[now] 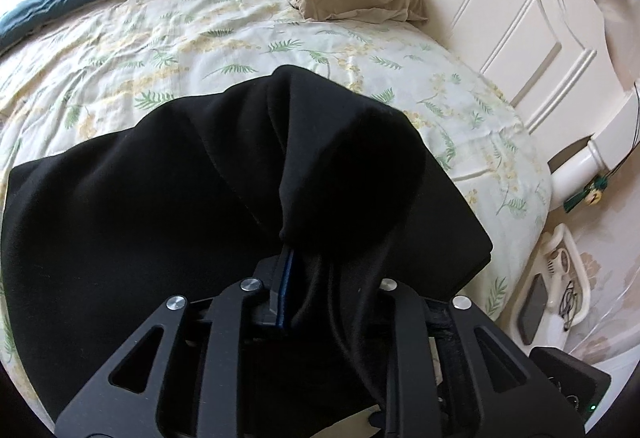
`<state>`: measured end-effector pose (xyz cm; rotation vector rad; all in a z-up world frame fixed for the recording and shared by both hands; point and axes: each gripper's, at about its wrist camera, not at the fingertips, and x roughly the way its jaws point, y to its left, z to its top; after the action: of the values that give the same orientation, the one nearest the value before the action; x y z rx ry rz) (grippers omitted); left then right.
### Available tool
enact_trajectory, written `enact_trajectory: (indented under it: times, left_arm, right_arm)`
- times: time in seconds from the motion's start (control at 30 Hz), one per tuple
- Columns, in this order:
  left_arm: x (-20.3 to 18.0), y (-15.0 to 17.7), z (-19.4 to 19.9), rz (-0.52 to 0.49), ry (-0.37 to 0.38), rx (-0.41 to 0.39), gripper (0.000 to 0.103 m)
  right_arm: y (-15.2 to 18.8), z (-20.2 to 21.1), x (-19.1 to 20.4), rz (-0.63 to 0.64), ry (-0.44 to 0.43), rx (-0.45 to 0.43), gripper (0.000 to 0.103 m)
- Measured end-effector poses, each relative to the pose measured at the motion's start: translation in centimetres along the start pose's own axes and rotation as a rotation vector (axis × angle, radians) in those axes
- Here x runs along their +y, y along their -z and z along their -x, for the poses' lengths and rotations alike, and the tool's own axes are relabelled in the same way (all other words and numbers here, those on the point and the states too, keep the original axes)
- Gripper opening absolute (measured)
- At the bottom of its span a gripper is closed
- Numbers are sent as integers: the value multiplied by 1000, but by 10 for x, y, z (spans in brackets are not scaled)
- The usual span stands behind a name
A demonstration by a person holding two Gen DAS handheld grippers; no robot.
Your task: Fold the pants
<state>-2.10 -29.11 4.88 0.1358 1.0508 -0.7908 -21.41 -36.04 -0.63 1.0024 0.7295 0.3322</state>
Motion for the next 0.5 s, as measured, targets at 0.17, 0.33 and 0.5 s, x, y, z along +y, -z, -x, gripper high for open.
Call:
enact_trajectory:
  times: [0.17, 0.33, 0.5]
  left_arm:
    - [-10, 1, 1, -27, -11, -13, 34]
    - [-23, 3, 2, -73, -28, -36, 50]
    - [-42, 4, 11, -135, -21, -84, 64]
  right_arm:
    - [0, 5, -4, -13, 9, -2, 84]
    - [1, 7, -7, -34, 12, -6, 84]
    - [4, 5, -7, -43, 19, -7, 84]
